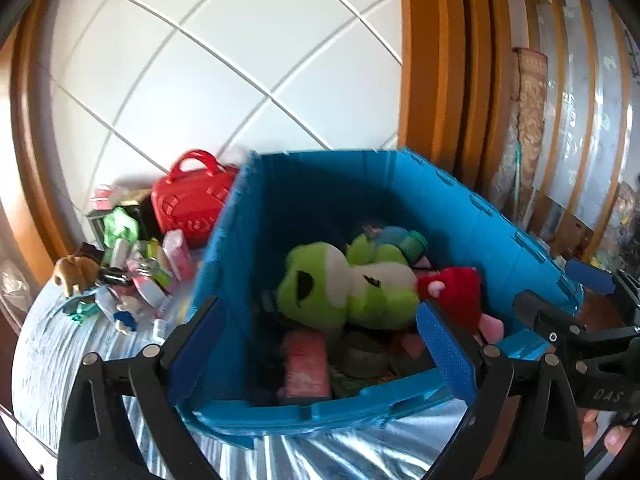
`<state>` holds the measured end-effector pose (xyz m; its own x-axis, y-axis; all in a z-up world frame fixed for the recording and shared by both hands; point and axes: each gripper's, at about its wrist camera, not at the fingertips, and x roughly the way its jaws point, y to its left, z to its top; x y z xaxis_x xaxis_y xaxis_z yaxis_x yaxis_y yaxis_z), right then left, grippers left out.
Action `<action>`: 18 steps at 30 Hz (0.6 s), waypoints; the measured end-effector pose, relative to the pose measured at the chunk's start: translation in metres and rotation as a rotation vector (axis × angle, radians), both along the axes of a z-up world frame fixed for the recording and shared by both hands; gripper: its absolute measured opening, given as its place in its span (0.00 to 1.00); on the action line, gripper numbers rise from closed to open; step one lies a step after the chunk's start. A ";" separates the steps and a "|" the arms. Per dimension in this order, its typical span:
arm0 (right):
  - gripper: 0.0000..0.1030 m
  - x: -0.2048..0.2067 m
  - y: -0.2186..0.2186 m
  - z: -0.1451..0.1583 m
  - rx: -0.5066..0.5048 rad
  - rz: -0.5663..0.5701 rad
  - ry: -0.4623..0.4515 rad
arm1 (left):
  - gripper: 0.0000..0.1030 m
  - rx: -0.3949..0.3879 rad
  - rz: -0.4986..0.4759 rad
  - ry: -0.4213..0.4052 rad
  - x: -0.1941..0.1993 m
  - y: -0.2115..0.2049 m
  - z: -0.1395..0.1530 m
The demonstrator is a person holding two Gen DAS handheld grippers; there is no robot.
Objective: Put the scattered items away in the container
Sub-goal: 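Withdraw both tools from the box back toward the pile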
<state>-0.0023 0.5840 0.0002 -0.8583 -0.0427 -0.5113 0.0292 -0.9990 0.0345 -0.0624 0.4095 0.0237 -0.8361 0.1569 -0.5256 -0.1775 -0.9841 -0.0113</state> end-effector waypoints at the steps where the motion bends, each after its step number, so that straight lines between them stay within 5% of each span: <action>1: 1.00 -0.001 -0.004 0.001 -0.008 0.012 0.006 | 0.94 0.003 0.016 0.011 0.002 -0.007 0.002; 10: 1.00 -0.017 -0.073 0.009 -0.023 0.144 0.035 | 0.94 0.035 0.176 0.001 0.006 -0.095 0.005; 18: 1.00 -0.023 -0.191 0.025 -0.026 0.241 0.094 | 0.94 0.073 0.259 -0.021 0.016 -0.229 -0.013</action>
